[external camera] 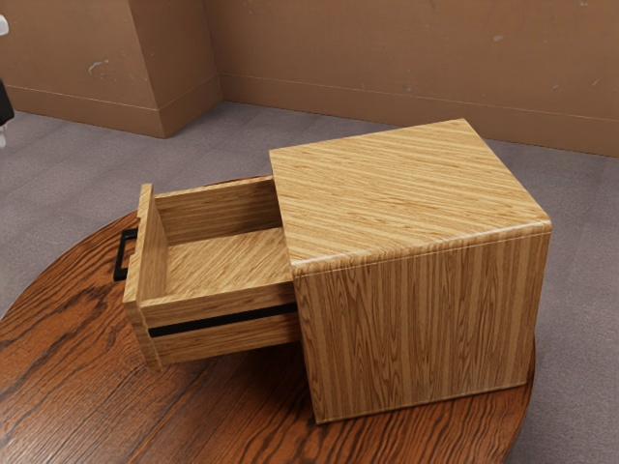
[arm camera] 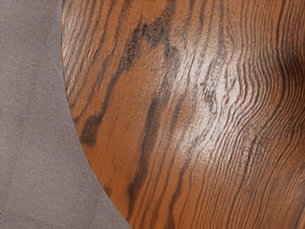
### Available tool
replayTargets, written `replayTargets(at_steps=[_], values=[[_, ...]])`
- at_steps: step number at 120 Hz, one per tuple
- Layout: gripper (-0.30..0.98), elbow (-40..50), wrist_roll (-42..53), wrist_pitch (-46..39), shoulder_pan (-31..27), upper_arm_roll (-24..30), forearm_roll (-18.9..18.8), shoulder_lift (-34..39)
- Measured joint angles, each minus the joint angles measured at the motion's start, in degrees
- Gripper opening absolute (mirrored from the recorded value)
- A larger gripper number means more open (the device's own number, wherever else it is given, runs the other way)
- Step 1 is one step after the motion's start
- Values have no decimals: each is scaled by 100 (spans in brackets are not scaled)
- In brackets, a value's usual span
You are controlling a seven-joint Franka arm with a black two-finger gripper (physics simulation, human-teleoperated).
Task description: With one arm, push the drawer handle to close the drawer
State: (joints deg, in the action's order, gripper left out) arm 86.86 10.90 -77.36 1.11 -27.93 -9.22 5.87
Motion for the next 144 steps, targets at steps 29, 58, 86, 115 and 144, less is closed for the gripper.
replayTargets(at_steps=[29, 58, 86, 115, 144], values=[[69, -591, 136, -43, 16, 260, -89, 239], [58, -762, 297, 119, 35, 917, 174, 280], [9, 207, 429, 325, 76, 1186, 73, 571], [-5, 1981, 413, 132, 31, 1237, -21, 1416], [-9, 3250, 620, -749, 4, 1221, -103, 1725]])
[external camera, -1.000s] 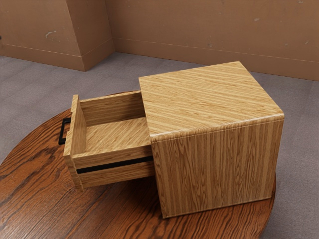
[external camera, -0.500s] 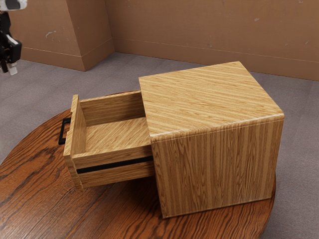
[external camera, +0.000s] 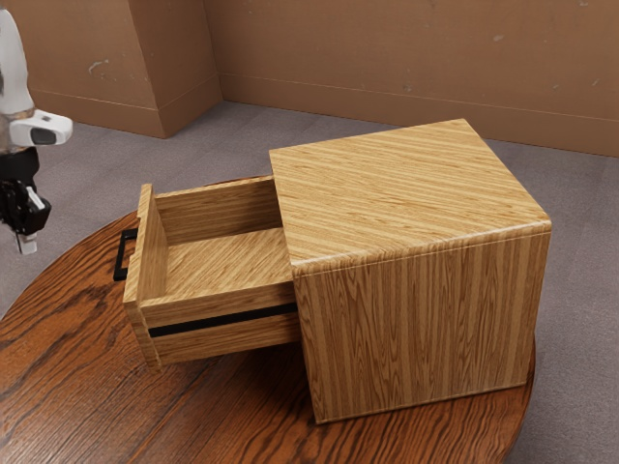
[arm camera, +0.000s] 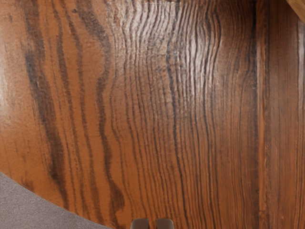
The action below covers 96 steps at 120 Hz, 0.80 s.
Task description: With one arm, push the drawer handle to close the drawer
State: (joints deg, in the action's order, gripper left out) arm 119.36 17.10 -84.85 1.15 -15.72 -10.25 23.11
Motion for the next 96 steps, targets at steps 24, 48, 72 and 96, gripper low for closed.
replayTargets(at_steps=[24, 48, 72, 96], values=[[-10, 314, 444, -1054, 102, -50, -17, -154], [-10, 711, 912, -1811, 425, -11, -100, -99], [-10, 1088, 1339, -2287, 716, 19, -136, 270], [-10, 1481, 1675, -2534, 795, 280, -143, 764]])
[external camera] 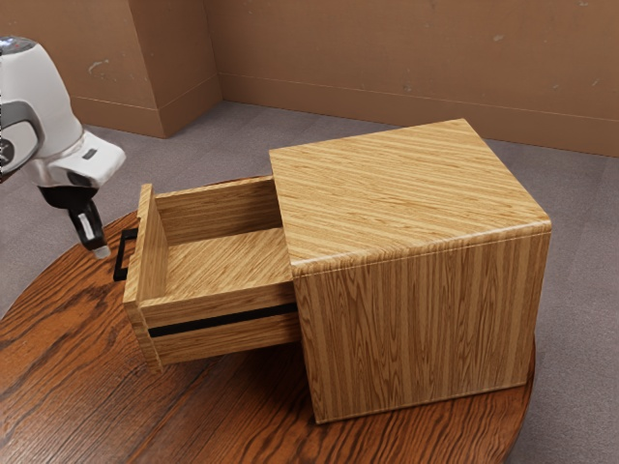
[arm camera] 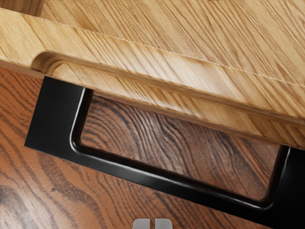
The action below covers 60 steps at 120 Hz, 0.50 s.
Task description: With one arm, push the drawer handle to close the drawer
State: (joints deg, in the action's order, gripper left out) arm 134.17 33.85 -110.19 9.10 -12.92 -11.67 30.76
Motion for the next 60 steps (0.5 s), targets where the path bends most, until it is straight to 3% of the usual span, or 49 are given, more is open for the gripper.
replayTargets(at_steps=[60], values=[[-10, 308, 484, -911, 202, -8, -2, -105]])
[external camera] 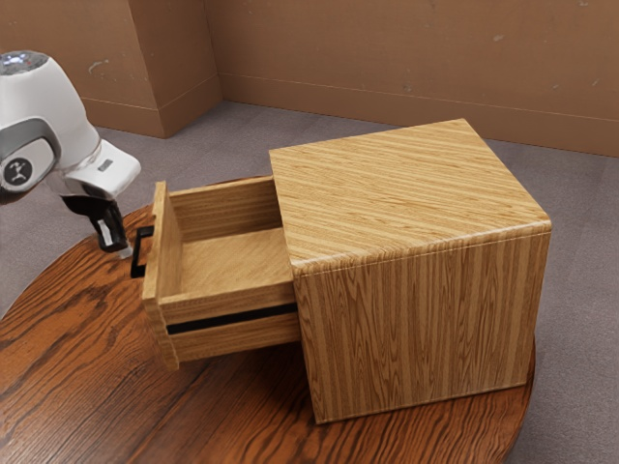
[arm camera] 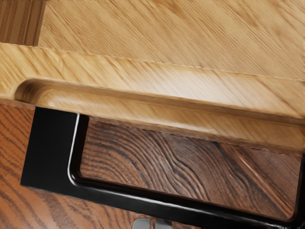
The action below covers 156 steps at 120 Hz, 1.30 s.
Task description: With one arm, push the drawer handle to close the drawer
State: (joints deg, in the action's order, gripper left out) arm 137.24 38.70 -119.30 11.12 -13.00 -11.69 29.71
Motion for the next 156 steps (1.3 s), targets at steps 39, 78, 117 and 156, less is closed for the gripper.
replayTargets(at_steps=[39, 78, 117, 156], values=[[-10, 24, 158, -314, 449, -27, 1, -94], [-10, 16, 249, -592, 697, -30, 7, -250], [-10, -58, 298, -945, 817, -28, 11, -479], [-10, -111, 324, -1409, 1068, -51, 71, -613]])
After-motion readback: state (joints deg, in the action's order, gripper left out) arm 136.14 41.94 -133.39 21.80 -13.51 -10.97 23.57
